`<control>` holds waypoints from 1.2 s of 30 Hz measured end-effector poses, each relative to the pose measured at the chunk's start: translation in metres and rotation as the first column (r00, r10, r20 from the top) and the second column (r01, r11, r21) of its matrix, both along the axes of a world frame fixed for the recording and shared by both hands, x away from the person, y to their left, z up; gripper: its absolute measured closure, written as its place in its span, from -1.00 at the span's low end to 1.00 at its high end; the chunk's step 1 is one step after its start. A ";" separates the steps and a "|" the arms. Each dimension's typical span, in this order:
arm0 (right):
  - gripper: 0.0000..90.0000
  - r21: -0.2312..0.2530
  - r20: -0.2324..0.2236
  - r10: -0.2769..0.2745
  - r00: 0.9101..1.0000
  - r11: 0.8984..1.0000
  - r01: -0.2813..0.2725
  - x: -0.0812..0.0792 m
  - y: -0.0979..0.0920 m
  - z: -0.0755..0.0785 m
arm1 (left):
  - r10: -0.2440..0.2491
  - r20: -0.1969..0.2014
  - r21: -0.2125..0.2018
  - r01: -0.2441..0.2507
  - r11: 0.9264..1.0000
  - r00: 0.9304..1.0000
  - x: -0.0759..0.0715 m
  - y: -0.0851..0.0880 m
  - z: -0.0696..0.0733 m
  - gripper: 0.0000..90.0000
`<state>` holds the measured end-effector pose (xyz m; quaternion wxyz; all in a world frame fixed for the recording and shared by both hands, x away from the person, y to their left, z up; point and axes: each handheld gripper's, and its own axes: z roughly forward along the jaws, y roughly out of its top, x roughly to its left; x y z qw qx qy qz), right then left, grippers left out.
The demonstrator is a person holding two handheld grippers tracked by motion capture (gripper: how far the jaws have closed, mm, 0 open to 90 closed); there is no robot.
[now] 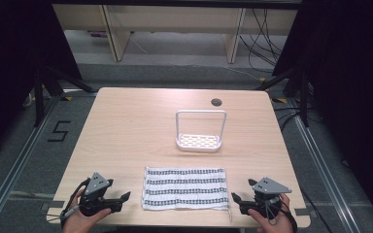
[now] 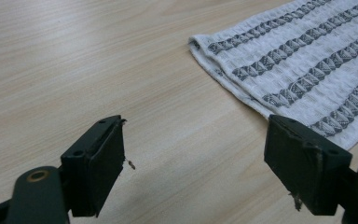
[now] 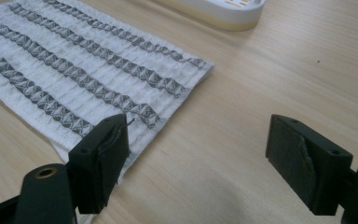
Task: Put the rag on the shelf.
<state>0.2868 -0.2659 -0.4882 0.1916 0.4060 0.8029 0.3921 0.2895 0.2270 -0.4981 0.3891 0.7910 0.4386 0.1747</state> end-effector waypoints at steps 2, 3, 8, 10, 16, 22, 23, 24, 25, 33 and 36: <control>-0.50 0.003 -0.011 -0.010 1.000 1.000 0.011 0.000 0.000 0.000 | 0.003 0.005 -0.007 -0.003 1.000 1.000 0.000 -0.001 -0.001 -0.57; -0.50 0.004 -0.010 -0.013 1.000 1.000 0.013 0.000 0.000 0.000 | -0.002 0.000 -0.006 0.002 1.000 1.000 0.000 -0.001 -0.001 -0.57; -0.49 0.005 -0.009 -0.008 1.000 1.000 0.008 0.001 0.002 0.001 | -0.005 -0.010 -0.001 0.005 1.000 1.000 -0.001 -0.003 0.000 -0.57; -0.48 0.004 -0.009 0.001 1.000 1.000 0.000 0.001 0.004 0.002 | -0.011 -0.010 -0.005 0.011 1.000 1.000 -0.002 -0.004 0.001 -0.57; -0.46 0.017 -0.010 0.031 0.999 0.999 -0.031 0.004 0.009 0.005 | -0.020 -0.016 -0.027 0.020 0.999 1.000 -0.003 -0.009 -0.001 -0.57; -0.43 0.003 0.044 0.076 0.996 0.997 -0.077 0.016 0.020 0.015 | -0.022 -0.032 -0.040 0.020 0.999 0.999 -0.004 -0.014 -0.002 -0.56; -0.43 -0.004 0.050 0.088 0.995 0.996 -0.088 0.018 0.023 0.016 | -0.014 -0.029 -0.047 0.012 0.999 0.999 -0.005 -0.016 -0.003 -0.56; -0.42 -0.007 0.052 0.103 0.993 0.995 -0.103 0.019 0.027 0.018 | -0.021 -0.030 -0.040 0.020 0.999 0.999 -0.005 -0.016 -0.003 -0.55; -0.42 -0.013 0.057 0.116 0.992 0.993 -0.116 0.021 0.031 0.018 | -0.023 -0.036 -0.038 0.022 0.999 0.999 -0.005 -0.017 -0.003 -0.55; -0.39 -0.033 0.038 0.204 0.978 0.979 -0.202 0.032 0.064 0.025 | -0.021 -0.037 -0.056 0.019 0.998 0.999 -0.008 -0.022 -0.003 -0.55; -0.37 -0.030 0.040 0.232 0.972 0.972 -0.231 0.037 0.075 0.026 | -0.035 -0.042 -0.055 0.032 0.998 0.999 -0.010 -0.025 -0.002 -0.55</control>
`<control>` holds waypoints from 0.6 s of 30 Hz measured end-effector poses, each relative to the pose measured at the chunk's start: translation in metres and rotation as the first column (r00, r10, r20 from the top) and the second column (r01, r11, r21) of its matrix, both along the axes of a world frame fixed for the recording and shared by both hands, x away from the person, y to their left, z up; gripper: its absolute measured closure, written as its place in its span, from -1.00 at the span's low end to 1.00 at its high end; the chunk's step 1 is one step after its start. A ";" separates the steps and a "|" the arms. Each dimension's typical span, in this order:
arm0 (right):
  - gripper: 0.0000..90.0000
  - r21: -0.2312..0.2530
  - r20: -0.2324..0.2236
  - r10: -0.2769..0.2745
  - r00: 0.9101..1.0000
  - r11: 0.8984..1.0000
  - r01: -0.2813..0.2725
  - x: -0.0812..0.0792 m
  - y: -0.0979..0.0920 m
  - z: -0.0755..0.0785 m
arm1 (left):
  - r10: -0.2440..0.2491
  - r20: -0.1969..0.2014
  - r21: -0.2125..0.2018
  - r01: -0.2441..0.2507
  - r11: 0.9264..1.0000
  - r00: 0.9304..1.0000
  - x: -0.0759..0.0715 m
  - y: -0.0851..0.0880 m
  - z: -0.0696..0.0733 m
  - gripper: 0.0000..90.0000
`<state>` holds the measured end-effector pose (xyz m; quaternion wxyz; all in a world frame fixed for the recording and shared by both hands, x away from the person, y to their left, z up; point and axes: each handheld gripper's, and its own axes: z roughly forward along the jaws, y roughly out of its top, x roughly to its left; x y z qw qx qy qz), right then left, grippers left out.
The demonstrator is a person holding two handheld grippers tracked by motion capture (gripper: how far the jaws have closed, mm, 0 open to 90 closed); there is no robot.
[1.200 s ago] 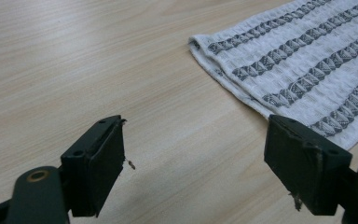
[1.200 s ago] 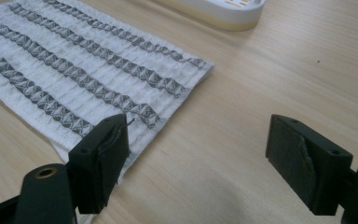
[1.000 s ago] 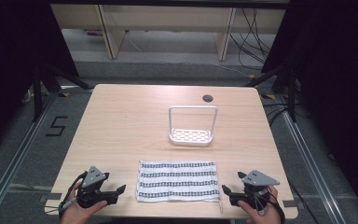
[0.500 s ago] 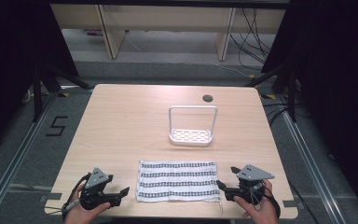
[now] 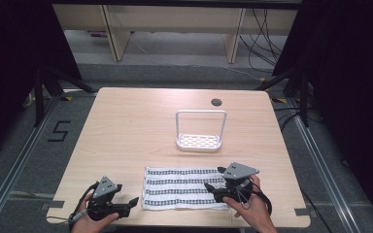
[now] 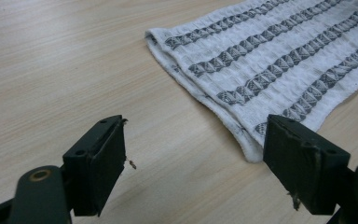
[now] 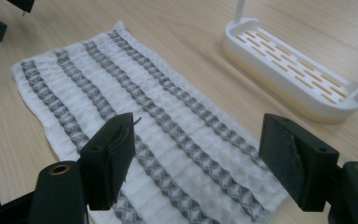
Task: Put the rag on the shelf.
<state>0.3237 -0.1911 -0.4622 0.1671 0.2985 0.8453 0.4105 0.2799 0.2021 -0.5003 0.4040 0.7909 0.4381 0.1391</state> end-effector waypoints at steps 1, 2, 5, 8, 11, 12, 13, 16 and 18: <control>-0.37 -0.002 -0.005 0.003 1.000 1.000 -0.003 0.001 0.004 0.000 | -0.005 0.012 -0.011 0.005 1.000 1.000 0.000 -0.001 -0.001 -0.55; -0.37 -0.002 -0.007 0.007 1.000 1.000 -0.007 0.002 0.007 0.000 | -0.005 0.012 -0.011 0.005 1.000 1.000 0.000 -0.001 -0.001 -0.55; -0.34 -0.009 -0.010 0.032 0.999 0.999 -0.032 0.006 0.018 0.001 | -0.005 0.008 -0.024 0.005 1.000 1.000 -0.003 -0.008 -0.001 -0.55; -0.33 -0.014 -0.013 0.062 0.998 0.998 -0.062 0.012 0.031 0.002 | -0.025 0.002 -0.009 0.025 1.000 1.000 -0.004 -0.010 0.000 -0.54; -0.30 -0.012 -0.029 0.089 0.996 0.996 -0.090 0.018 0.048 0.001 | -0.026 -0.002 -0.009 0.026 1.000 1.000 -0.005 -0.013 0.000 -0.53; -0.30 -0.012 -0.029 0.089 0.996 0.996 -0.090 0.018 0.048 0.001 | -0.026 -0.002 -0.009 0.026 1.000 1.000 -0.005 -0.013 0.000 -0.53; -0.28 -0.019 -0.030 0.111 0.993 0.994 -0.111 0.023 0.059 0.002 | -0.028 -0.008 -0.004 0.028 1.000 1.000 -0.005 -0.015 0.000 -0.53; -0.28 -0.027 -0.041 0.126 0.991 0.992 -0.127 0.028 0.067 0.002 | -0.019 -0.005 -0.012 0.019 1.000 1.000 -0.006 -0.018 -0.001 -0.51; -0.25 -0.025 -0.050 0.132 0.990 0.991 -0.133 0.034 0.077 0.002 | -0.021 -0.007 0.009 0.021 1.000 1.000 -0.006 -0.021 -0.001 -0.49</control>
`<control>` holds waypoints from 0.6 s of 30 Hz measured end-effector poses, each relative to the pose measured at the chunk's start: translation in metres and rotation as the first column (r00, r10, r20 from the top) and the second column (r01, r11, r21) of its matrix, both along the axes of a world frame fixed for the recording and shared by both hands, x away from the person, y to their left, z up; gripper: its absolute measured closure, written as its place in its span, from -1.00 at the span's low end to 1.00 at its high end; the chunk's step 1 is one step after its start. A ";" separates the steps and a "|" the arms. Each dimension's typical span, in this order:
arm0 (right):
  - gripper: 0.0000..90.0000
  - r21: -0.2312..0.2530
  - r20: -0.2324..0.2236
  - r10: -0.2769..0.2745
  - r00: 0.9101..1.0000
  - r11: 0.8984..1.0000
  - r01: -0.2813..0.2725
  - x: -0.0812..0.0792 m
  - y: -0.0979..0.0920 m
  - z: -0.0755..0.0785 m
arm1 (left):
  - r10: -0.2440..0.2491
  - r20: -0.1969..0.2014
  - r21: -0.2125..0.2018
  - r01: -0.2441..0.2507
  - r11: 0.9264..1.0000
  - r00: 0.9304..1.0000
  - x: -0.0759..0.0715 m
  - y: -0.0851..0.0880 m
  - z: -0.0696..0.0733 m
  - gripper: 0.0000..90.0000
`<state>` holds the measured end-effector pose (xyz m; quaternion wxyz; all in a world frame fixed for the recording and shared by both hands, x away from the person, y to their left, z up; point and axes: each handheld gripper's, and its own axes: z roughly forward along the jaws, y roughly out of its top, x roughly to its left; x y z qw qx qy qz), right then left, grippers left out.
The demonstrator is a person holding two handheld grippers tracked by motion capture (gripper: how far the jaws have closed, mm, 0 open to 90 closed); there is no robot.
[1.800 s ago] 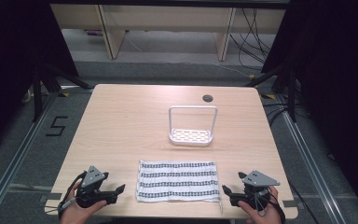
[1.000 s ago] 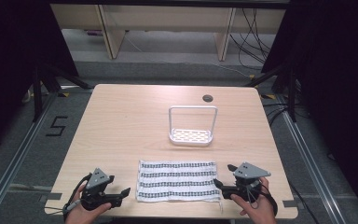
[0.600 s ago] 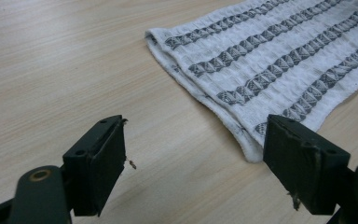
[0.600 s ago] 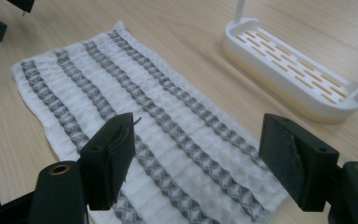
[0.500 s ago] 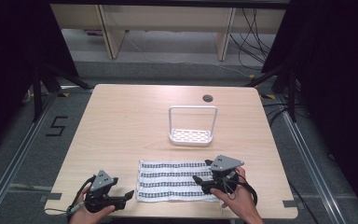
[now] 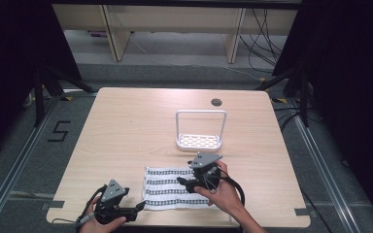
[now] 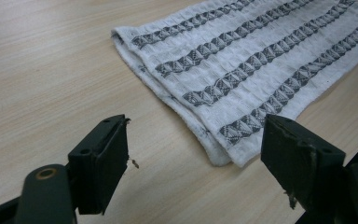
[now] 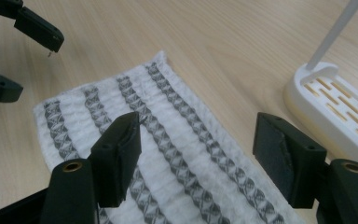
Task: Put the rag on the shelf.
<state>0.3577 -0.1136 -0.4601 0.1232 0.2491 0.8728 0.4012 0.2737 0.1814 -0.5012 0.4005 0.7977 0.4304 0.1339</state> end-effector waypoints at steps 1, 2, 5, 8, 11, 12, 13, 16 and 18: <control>-0.25 0.003 0.007 0.005 1.000 1.000 -0.005 0.003 0.003 -0.001 | 0.011 0.000 -0.005 -0.011 1.000 1.000 -0.001 -0.002 0.000 -0.48; -0.25 0.003 0.007 0.005 1.000 1.000 -0.005 0.003 0.003 -0.001 | 0.011 0.000 -0.005 -0.011 1.000 1.000 -0.001 -0.002 0.000 -0.47; -0.20 0.006 -0.014 0.021 1.000 1.000 -0.021 0.011 0.016 -0.001 | -0.006 -0.009 0.008 0.006 1.000 1.000 0.000 -0.008 -0.002 -0.43; -0.18 -0.008 -0.025 0.035 0.999 0.999 -0.035 0.015 0.024 -0.002 | -0.012 -0.016 0.020 0.012 1.000 1.000 0.000 -0.011 -0.003 -0.42; -0.14 -0.013 -0.030 0.049 0.998 0.999 -0.049 0.020 0.041 -0.005 | -0.014 -0.015 0.030 0.014 0.999 1.000 0.001 -0.012 -0.004 -0.39; -0.14 -0.024 -0.031 0.064 0.998 0.998 -0.064 0.022 0.044 -0.005 | -0.013 -0.015 0.024 0.013 1.000 1.000 0.001 -0.013 -0.005 -0.38; -0.13 -0.031 -0.030 0.068 0.997 0.997 -0.069 0.024 0.048 -0.005 | -0.018 -0.016 0.028 0.018 0.999 1.000 0.001 -0.012 -0.005 -0.37; -0.09 -0.042 -0.048 0.076 0.996 0.996 -0.078 0.027 0.059 -0.008 | -0.012 -0.011 0.030 0.012 0.999 1.000 0.001 -0.015 -0.006 -0.35; -0.09 -0.046 -0.052 0.078 0.996 0.996 -0.080 0.030 0.067 -0.011 | -0.015 -0.008 0.031 0.016 0.999 1.000 0.002 -0.015 -0.006 -0.35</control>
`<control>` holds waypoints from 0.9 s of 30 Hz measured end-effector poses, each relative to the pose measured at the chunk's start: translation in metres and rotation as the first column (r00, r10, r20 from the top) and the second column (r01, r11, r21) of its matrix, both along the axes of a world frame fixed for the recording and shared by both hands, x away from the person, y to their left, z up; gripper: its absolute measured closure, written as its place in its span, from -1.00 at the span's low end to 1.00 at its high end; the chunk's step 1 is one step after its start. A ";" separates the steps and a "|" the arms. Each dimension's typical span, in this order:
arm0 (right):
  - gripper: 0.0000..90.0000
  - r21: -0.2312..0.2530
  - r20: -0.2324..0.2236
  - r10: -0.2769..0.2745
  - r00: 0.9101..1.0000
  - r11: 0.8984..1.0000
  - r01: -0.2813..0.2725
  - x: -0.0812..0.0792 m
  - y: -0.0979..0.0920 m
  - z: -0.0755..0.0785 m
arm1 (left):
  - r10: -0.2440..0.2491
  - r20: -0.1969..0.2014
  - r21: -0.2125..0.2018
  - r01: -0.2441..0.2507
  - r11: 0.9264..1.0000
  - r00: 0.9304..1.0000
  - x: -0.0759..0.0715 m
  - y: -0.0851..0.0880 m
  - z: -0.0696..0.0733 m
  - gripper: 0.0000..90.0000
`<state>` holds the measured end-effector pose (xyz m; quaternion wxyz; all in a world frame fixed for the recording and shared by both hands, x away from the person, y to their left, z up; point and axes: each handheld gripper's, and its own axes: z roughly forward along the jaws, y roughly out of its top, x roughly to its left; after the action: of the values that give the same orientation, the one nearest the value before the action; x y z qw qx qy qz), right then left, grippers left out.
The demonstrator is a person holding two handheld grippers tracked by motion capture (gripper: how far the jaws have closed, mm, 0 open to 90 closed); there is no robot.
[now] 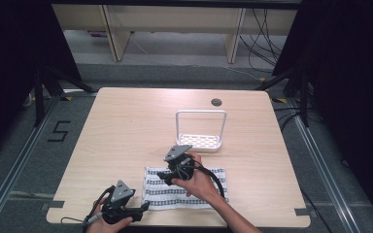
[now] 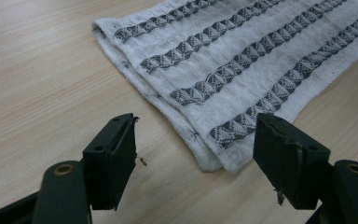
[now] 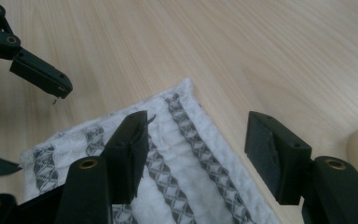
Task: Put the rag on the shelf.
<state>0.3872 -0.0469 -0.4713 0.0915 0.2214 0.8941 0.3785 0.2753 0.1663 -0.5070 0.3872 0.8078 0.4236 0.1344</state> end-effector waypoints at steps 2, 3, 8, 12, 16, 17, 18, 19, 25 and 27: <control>-0.07 -0.009 -0.007 0.010 1.000 1.000 -0.010 0.003 0.006 -0.002 | -0.014 -0.008 0.018 0.015 1.000 1.000 0.000 0.001 0.001 -0.34; -0.06 -0.008 -0.016 0.010 1.000 1.000 -0.010 0.004 0.008 -0.003 | -0.013 -0.005 0.017 0.013 1.000 1.000 0.000 -0.001 0.000 -0.34; -0.01 -0.020 -0.038 0.021 0.999 1.000 -0.021 0.010 0.020 -0.008 | -0.028 -0.014 0.051 0.028 0.998 1.000 0.001 -0.001 0.000 -0.33; 0.03 -0.019 -0.052 0.013 0.999 1.000 -0.014 0.017 0.027 -0.012 | -0.018 -0.024 0.033 0.019 0.999 1.000 0.002 -0.005 -0.001 -0.31; 0.05 -0.023 -0.064 0.022 0.998 0.999 -0.024 0.021 0.032 -0.014 | -0.030 -0.044 0.055 0.032 0.998 0.999 0.002 -0.006 0.000 -0.27; 0.06 -0.017 -0.072 0.022 0.997 1.000 -0.023 0.021 0.033 -0.016 | -0.034 -0.046 0.058 0.036 0.998 0.998 0.003 -0.006 0.000 -0.26; 0.07 -0.024 -0.071 0.027 0.997 0.999 -0.029 0.022 0.035 -0.017 | -0.040 -0.047 0.066 0.043 0.997 0.998 0.004 -0.006 0.001 -0.25; 0.08 -0.027 -0.071 0.044 0.996 0.999 -0.046 0.024 0.036 -0.018 | -0.056 -0.053 0.095 0.061 0.994 0.997 0.005 -0.004 0.002 -0.23; 0.10 -0.032 -0.100 0.023 0.995 0.999 -0.026 0.028 0.043 -0.024 | -0.047 -0.055 0.083 0.051 0.995 0.997 0.008 -0.008 0.001 -0.14; 0.10 -0.038 -0.096 0.036 0.995 0.999 -0.039 0.030 0.045 -0.026 | -0.058 -0.059 0.103 0.063 0.993 0.997 0.009 -0.006 0.001 -0.11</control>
<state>0.4173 -0.0016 -0.4970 0.0461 0.2205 0.9087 0.3514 0.2838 0.1603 -0.5060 0.3363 0.8429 0.4019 0.1221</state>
